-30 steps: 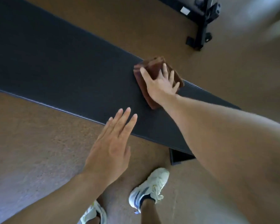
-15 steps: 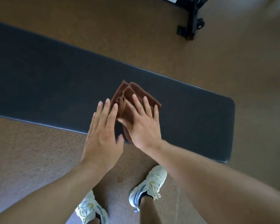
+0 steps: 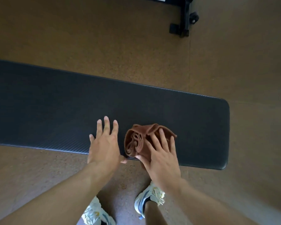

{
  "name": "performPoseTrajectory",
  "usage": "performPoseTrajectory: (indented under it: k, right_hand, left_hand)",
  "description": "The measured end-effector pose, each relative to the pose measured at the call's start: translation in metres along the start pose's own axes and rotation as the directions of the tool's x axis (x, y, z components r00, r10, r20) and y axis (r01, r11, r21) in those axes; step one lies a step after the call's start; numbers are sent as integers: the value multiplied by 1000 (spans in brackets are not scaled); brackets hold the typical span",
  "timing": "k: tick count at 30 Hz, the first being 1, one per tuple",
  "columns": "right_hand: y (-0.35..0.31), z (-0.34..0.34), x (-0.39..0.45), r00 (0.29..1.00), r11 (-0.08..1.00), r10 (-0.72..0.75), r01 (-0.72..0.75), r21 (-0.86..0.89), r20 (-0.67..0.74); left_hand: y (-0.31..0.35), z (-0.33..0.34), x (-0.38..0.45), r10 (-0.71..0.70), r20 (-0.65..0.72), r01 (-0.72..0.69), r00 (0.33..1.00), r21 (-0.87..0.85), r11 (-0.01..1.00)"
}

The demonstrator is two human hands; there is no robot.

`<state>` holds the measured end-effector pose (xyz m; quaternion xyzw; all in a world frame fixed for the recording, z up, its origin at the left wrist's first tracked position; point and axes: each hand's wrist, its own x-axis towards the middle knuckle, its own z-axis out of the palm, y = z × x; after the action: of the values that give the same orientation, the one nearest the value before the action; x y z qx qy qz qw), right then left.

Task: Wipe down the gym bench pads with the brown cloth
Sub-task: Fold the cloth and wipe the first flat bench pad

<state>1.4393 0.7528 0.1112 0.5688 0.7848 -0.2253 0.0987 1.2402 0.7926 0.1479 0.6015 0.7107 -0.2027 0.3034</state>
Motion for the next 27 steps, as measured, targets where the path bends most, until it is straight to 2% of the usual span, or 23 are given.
performPoseTrajectory:
  k: [3, 5, 7, 9, 11, 14, 16, 17, 18, 20, 22, 23, 25, 27]
  right_hand:
    - [19, -32, 82, 995, 999, 21, -18, 30, -95]
    - [32, -62, 143, 990, 986, 124, -116, 119, -64]
    - [37, -74, 167, 981, 970, 190, -181, 161, -43]
    - [32, -57, 137, 975, 974, 187, -168, 151, -124]
    - [22, -24, 59, 964, 983, 160, -136, 121, -212]
    - [25, 16, -47, 997, 1000, 17, -16, 10, -76]
    - [38, 15, -51, 999, 998, -53, 53, 15, -2]
    - [44, 10, -38, 998, 998, -61, 61, 26, -16]
    - [51, 3, -20, 998, 998, -38, 40, 39, -57]
    - [69, -21, 33, 970, 982, 150, -125, 141, -189]
    - [97, -53, 92, 908, 907, 378, -324, 268, -183]
    - [111, -67, 112, 889, 881, 430, -376, 286, -156]
    - [127, -79, 123, 907, 896, 401, -358, 264, -131]
    - [127, -61, 87, 930, 933, 311, -259, 251, -197]
  left_hand:
    - [5, 1, 3, -15, 14, 14, 1000, 129, 992]
    - [7, 2, 4, -27, -1, 27, 1000, 183, 983]
    - [9, 2, 3, -41, 1, 40, 999, 206, 978]
    - [13, 0, 1, -64, 15, 58, 998, 238, 969]
    - [18, -3, 0, -86, 47, 72, 995, 251, 965]
    - [32, -8, 2, -132, 87, 102, 987, 288, 952]
    - [45, -14, 4, -172, 101, 133, 980, 313, 940]
    - [54, -19, 7, -169, 105, 130, 980, 306, 943]
    - [64, -24, 9, -139, 109, 104, 984, 274, 956]
    - [86, -31, 12, -7, 74, -4, 997, 144, 990]
    - [106, -35, 9, 119, -5, -118, 993, 6, 993]
    - [118, -37, 6, 150, -21, -151, 988, -73, 986]
    - [138, -41, 1, 145, 6, -138, 989, -261, 955]
    - [151, -45, -7, 125, 16, -105, 992, -448, 888]
